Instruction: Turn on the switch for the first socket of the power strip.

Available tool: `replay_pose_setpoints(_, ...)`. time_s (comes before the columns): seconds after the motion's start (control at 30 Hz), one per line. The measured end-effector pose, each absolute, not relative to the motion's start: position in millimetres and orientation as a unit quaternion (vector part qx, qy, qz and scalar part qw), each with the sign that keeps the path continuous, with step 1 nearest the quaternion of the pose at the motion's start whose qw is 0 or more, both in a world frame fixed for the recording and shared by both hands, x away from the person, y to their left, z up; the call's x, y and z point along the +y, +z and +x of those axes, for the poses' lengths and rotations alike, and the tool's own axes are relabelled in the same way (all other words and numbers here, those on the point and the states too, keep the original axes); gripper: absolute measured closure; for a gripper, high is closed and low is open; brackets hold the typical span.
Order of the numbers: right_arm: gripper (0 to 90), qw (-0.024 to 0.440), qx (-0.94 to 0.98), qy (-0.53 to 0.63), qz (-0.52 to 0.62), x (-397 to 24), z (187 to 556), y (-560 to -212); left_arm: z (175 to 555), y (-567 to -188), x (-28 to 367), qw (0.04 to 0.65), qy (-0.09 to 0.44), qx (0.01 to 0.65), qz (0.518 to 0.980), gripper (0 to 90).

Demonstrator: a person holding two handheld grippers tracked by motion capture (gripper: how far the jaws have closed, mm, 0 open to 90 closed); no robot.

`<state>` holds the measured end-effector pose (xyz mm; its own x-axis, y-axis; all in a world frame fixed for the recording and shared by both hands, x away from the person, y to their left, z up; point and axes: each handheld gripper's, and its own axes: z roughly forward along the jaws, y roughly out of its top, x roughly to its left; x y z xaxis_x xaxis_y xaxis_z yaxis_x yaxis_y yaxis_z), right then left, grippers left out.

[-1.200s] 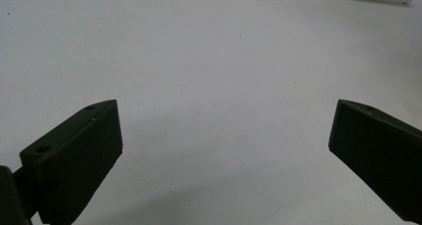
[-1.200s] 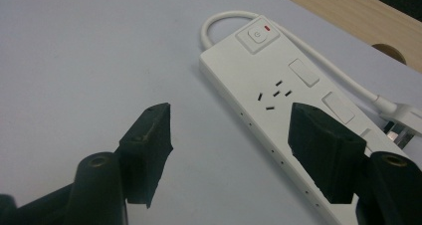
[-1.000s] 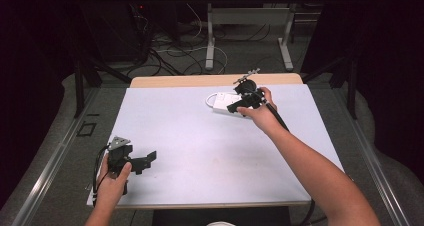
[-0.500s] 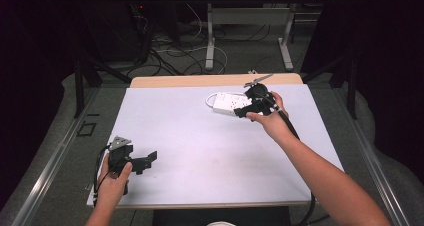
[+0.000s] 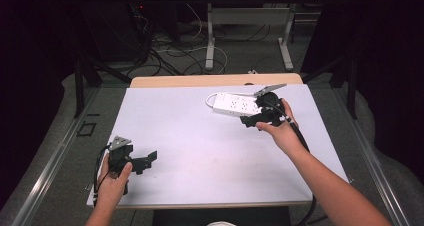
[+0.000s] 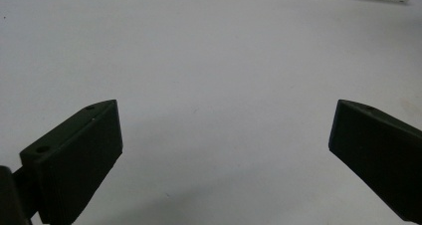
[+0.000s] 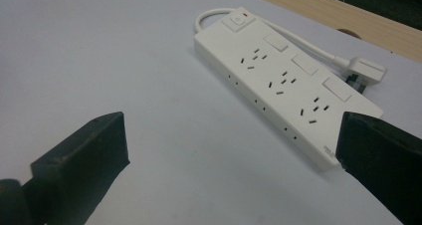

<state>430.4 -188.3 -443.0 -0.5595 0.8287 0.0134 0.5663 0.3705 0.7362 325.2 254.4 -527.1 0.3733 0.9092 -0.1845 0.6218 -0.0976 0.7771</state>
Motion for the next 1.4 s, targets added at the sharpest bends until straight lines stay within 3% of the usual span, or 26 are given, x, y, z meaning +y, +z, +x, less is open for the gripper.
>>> replay_pose_setpoints(1.4,0.0,0.220,0.760,0.384,0.476,-279.2,333.3,-479.5,323.1,-524.3,254.4,0.408,0.172,0.532,0.722,0.3)
